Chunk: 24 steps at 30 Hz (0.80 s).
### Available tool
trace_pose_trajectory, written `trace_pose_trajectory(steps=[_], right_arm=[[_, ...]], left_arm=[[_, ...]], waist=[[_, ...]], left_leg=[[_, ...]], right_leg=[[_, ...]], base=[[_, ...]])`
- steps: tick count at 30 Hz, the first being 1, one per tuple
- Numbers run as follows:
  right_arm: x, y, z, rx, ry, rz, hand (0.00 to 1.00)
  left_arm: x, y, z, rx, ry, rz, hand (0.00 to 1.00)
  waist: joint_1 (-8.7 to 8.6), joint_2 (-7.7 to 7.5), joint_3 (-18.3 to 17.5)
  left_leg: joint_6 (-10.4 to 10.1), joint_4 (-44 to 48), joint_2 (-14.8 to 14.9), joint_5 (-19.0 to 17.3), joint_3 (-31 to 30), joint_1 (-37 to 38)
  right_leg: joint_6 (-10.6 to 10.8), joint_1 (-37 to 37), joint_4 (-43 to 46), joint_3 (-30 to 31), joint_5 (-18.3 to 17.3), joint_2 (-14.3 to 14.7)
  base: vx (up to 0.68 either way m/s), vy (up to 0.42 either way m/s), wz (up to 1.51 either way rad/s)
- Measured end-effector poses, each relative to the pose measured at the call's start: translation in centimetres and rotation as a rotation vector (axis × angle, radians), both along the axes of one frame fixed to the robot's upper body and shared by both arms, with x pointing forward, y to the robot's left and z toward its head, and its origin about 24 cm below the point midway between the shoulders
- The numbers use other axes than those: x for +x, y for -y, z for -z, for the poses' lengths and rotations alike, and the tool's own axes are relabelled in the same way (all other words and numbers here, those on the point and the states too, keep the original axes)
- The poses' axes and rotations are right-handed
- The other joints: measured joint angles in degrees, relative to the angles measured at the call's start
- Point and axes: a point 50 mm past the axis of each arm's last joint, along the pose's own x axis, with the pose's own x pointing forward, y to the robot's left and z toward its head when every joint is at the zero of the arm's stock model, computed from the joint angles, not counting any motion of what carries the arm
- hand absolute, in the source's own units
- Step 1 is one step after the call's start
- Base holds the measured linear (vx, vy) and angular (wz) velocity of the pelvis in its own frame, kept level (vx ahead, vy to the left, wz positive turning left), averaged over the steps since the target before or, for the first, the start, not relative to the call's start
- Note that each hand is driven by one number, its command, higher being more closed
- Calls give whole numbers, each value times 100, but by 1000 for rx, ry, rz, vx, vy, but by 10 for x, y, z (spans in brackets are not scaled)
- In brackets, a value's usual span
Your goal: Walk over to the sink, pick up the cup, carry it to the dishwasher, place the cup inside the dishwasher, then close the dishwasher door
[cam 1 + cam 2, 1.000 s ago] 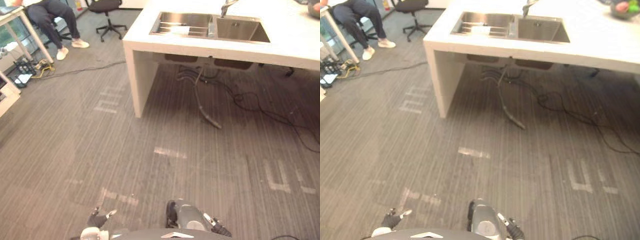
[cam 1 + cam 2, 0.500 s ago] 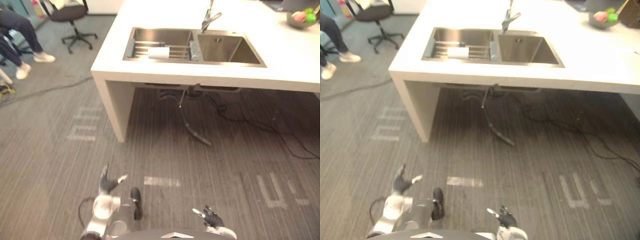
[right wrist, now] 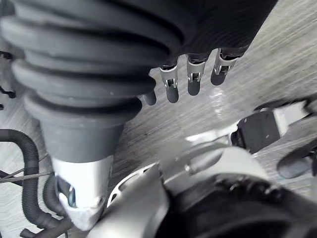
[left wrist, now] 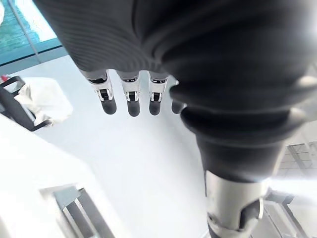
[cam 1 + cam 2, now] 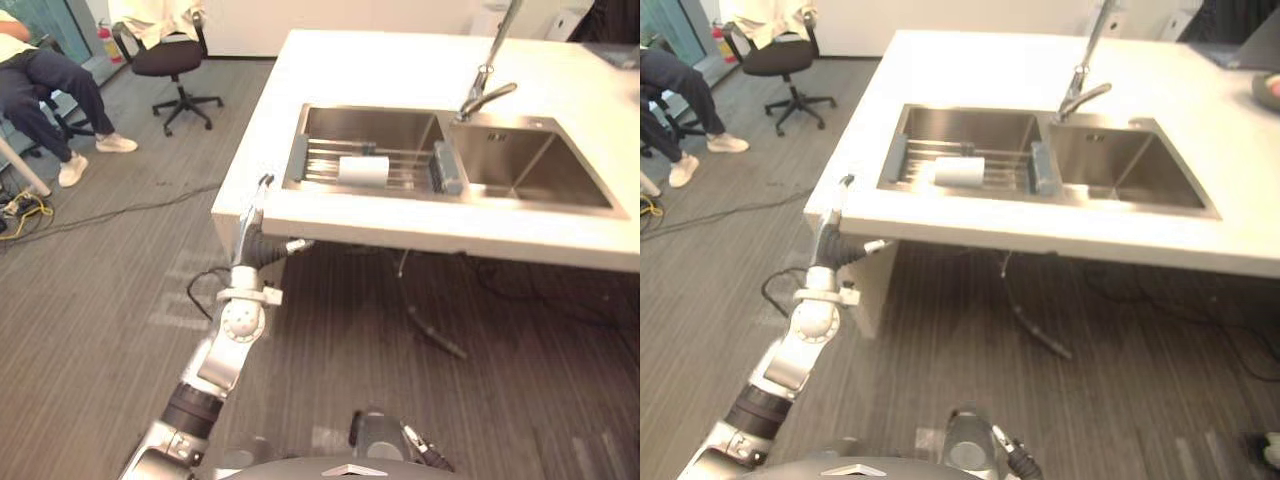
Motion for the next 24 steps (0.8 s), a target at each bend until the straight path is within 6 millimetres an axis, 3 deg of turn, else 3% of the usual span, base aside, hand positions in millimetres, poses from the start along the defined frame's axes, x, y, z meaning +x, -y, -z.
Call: trace_pose_trajectory(steps=[1, 3, 4, 5, 6, 7, 9, 11, 13, 15, 17, 19, 20, 21, 22, 24], right_arm=[[-5, 0, 1, -11, -16, -12, 0], [-14, -2, 2, -12, -44, -26, 0], [-21, -7, 4, -1, -72, -34, 0], [-35, -12, 6, 10, -118, -44, 0], [-38, -13, 7, 16, -134, -49, 0], [-38, -4, 6, 0, -143, -61, 0], [-33, 7, 4, -12, -153, -82, 0], [-34, 7, 4, 3, -177, -104, 0], [-40, 9, 4, 12, -208, -129, 0], [-47, 12, 4, 8, -233, -136, 0], [-53, 13, 4, 12, -257, -132, 0], [-58, 20, 3, 4, -285, -141, 0], [-57, 21, 3, -2, -286, -148, 0], [-56, 24, 2, -9, -286, -163, 0], [-54, 25, 2, -13, -284, -172, 0], [-52, 20, 3, 2, -273, -160, 0]], left_arm=[[3, -1, -9, 12, 34, 7, 0], [4, -2, -16, 15, 55, 22, 0], [3, 0, -21, 22, 73, 42, 0], [2, 4, -22, 36, 74, 66, 0], [1, 5, -21, 45, 63, 77, 0], [-1, 11, -16, 51, 30, 103, 0], [-4, 22, -10, 76, -13, 159, 0], [-6, 30, -6, 87, -52, 193, 0], [-12, 36, -9, 61, -63, 216, 0], [-17, 38, -11, 56, -54, 235, 0], [-20, 40, -12, 83, -48, 260, 0], [-23, 42, -15, 113, -30, 282, 0], [-24, 41, -18, 119, -18, 285, 0], [-24, 40, -19, 123, -13, 288, 0], [-24, 39, -17, 131, -18, 286, 0], [-24, 37, -15, 171, -19, 283, 0]], waist=[[-85, 14, 8], [-141, 45, -6], [-149, -47, -70], [-115, -214, -195], [-83, -151, -217], [-91, 125, -312], [-94, 212, -376], [-105, 242, -386], [-92, 372, -377], [-56, 389, -378], [2, 330, -367], [53, 374, -398], [53, 388, -407], [36, 435, -441], [35, 463, -485], [-75, 318, -576]], left_leg=[[-174, -67, 170, -99, -183, 233], [-366, -91, 350, -252, -358, 375], [-523, -76, 453, -440, -503, 466], [-707, -34, 544, -674, -583, 580], [-797, -20, 670, -755, -585, 651], [-889, -36, 951, -796, -527, 681], [-943, -13, 1082, -451, -324, 680], [-1025, 718, 1251, -108, -298, 452], [-1004, 3086, 1781, 679, -316, -546], [-929, 3988, 2144, 446, -8, -1055], [-844, 3596, 2177, 155, 297, -1268], [-829, 2273, 2007, 138, 469, -1292], [-822, 1581, 1910, 314, 450, -1275], [-831, 892, 1843, 847, 427, -1288], [-996, 575, 1764, 871, 367, -1241], [-1103, -150, 1475, 1002, 304, -1059]], right_leg=[[-4, -67, -1199, -101, 53, 99], [71, -30, -2474, 192, 386, 261], [141, -18, -3194, 606, 752, 319], [162, 23, -3422, 662, 1381, 286], [-9, 44, -3345, 610, 1589, 367], [-124, -6, -3125, 450, 1260, 582], [-190, -26, -3000, 383, 1016, 682], [-289, 229, -3109, 316, 857, 823], [-433, 894, -3567, 161, 767, 1106], [-475, 1443, -3968, 46, 761, 1223], [-440, 1952, -4411, 50, 837, 1215], [-328, 2212, -4757, 156, 933, 1160], [-286, 2210, -4817, 218, 957, 1131], [-219, 2176, -4849, 279, 975, 1139], [-147, 2143, -4853, 383, 998, 1133], [-23, 1972, -4975, 434, 1075, 974]], base=[[395, -189, 48], [352, -211, 54], [524, -386, 58], [554, -408, 41], [566, -420, 25], [477, -313, 8], [467, -294, 2], [379, -244, -2], [361, -205, 9], [362, -132, 12], [325, -82, 2], [209, 33, -21], [204, 83, -28], [196, 123, -32], [205, 129, -21], [187, 147, -2]])
